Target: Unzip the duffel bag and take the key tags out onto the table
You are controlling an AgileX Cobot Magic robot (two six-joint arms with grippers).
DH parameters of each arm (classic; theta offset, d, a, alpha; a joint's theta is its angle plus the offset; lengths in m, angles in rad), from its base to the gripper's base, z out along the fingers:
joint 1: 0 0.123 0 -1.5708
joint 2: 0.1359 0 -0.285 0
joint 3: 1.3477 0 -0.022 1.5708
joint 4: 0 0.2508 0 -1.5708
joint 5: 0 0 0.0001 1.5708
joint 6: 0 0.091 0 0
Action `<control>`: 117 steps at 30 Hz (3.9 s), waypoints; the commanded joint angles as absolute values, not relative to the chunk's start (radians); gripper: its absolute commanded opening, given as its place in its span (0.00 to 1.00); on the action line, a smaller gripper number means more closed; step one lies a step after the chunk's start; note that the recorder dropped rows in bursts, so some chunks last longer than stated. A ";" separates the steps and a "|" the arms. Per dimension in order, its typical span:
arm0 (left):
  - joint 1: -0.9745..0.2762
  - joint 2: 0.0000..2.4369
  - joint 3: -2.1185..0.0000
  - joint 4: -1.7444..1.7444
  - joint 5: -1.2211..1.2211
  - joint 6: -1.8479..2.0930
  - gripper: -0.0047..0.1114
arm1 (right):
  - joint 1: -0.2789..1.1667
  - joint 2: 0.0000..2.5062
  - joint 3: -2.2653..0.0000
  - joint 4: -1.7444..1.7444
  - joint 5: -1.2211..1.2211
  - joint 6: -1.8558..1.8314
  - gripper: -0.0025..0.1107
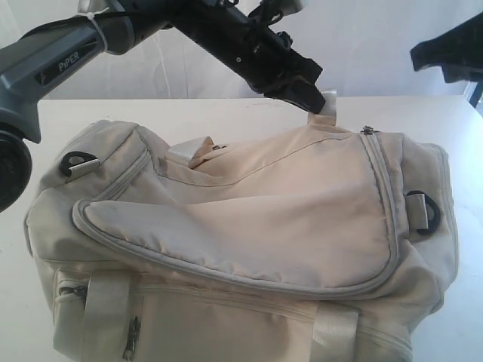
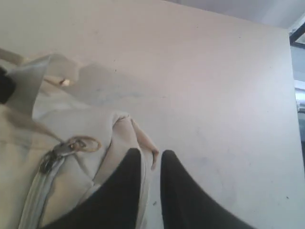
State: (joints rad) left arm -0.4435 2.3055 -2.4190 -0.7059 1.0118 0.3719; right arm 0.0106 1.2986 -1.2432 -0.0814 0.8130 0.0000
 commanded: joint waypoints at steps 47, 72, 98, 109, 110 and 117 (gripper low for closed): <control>-0.439 2.277 -2.433 -0.777 1.042 0.398 0.04 | -0.299 1.772 -1.373 1.000 1.221 -0.387 0.57; -0.439 2.259 -2.433 -0.774 0.994 0.400 0.04 | -0.188 1.704 -1.373 0.964 1.221 -0.324 0.57; -0.439 2.257 -2.433 -0.769 1.017 0.400 0.04 | -0.098 1.601 -1.407 0.640 1.133 -0.478 0.57; -0.439 2.257 -2.433 -0.769 1.032 0.420 0.04 | -0.005 1.627 -1.411 0.456 0.963 -0.522 0.57; -0.439 2.257 -2.433 -0.769 1.032 0.420 0.04 | 0.004 1.638 -1.414 0.448 0.965 -0.520 0.57; -0.439 2.257 -2.433 -0.769 1.042 0.420 0.04 | 0.029 1.682 -1.435 0.434 1.004 -0.491 0.57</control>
State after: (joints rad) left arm -0.4420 2.2930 -2.4206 -0.7146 1.0174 0.4160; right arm 0.0229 1.6784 -1.4244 0.4456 0.9930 -0.5079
